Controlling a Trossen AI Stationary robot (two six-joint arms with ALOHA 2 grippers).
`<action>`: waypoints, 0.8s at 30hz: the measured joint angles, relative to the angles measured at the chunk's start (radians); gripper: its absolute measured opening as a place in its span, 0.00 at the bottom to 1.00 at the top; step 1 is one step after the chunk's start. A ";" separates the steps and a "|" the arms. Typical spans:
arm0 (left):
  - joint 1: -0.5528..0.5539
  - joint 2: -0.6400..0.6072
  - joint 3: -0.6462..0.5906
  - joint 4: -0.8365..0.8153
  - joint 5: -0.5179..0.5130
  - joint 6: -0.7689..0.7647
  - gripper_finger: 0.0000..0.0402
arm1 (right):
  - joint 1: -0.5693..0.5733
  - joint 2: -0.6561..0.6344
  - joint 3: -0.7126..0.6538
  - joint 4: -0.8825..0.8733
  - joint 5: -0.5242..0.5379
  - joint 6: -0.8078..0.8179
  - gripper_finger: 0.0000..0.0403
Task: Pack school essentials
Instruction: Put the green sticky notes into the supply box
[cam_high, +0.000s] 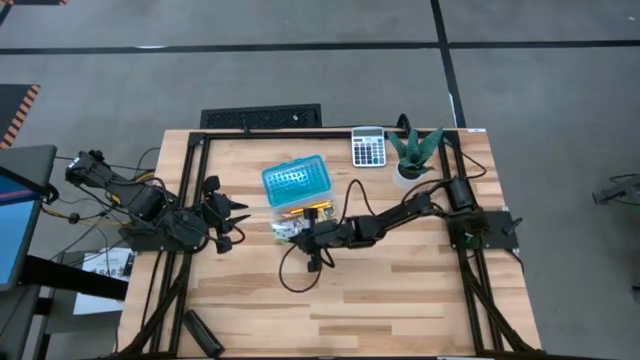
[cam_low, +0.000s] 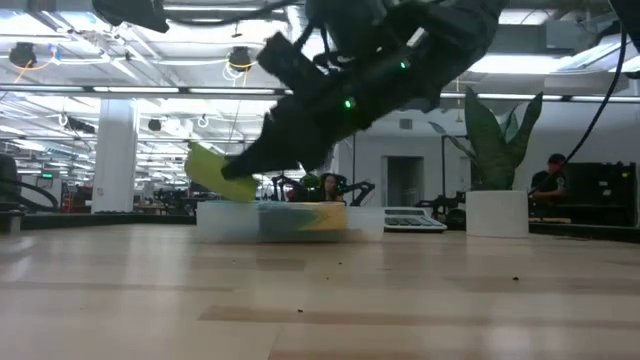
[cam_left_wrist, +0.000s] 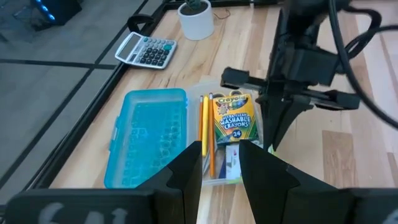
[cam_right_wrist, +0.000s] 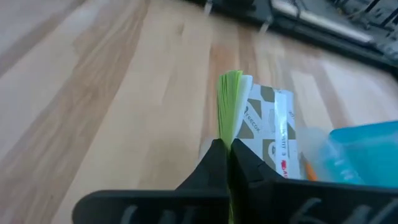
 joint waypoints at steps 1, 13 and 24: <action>0.000 0.000 0.000 0.000 0.000 0.000 0.25 | 0.000 0.001 -0.001 -0.009 0.000 0.000 0.00; 0.000 0.000 0.000 0.000 0.002 -0.003 0.25 | -0.007 -0.032 -0.001 -0.140 0.054 -0.016 0.00; 0.000 0.000 0.000 0.000 0.002 -0.008 0.25 | -0.010 -0.035 0.027 -0.177 0.090 -0.068 0.01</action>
